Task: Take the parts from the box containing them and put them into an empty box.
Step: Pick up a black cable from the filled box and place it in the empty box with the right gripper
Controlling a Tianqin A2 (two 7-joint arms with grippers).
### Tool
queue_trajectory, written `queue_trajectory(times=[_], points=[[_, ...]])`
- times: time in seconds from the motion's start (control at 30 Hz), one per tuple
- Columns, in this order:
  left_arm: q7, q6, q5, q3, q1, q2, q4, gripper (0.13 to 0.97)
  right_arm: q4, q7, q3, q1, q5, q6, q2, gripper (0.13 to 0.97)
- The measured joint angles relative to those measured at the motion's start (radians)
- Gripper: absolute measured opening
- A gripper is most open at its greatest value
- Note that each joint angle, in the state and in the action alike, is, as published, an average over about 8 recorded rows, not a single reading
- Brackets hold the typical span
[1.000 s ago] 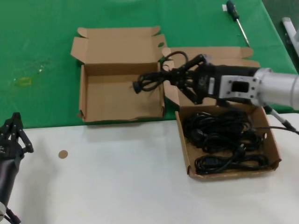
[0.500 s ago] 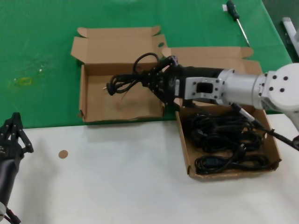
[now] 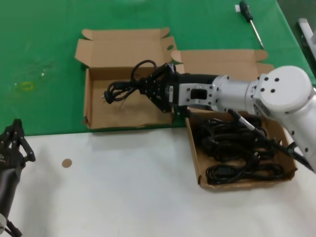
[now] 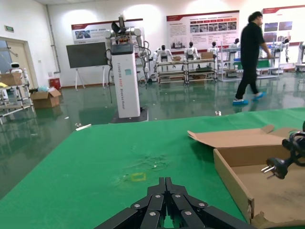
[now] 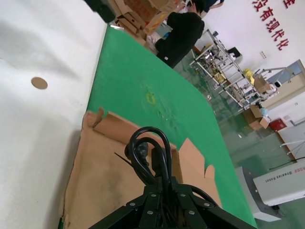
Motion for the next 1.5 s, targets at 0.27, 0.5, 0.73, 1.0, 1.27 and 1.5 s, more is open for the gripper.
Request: queue_trajectory(times=[0.27,0.5,0.73,1.0,1.27,1.5], points=[[0.0,0.0,0.0,0.0,0.0,0.0,0.0,0.152,-0.139,-0.098,0.014,0.039,0.026,0.015,-0.059,0.169],[0.0,0.0,0.0,0.0,0.0,0.0,0.0,0.152,-0.21,-0.157,0.028,0.055,0.044,0.027,-0.092,0.169],[0.0,0.0,0.0,0.0,0.0,0.0,0.0,0.152,-0.267,-0.204,0.042,0.069,0.057,0.041,-0.121,0.169],[0.0,0.0,0.0,0.0,0.0,0.0,0.0,0.152,-0.301,-0.235,0.054,0.076,0.069,0.053,-0.147,0.169],[0.0,0.0,0.0,0.0,0.0,0.0,0.0,0.152,-0.315,-0.248,0.058,0.07,0.073,0.06,-0.164,0.169],[0.0,0.0,0.0,0.0,0.0,0.0,0.0,0.152,-0.351,-0.272,0.069,0.079,0.082,0.066,-0.18,0.169]])
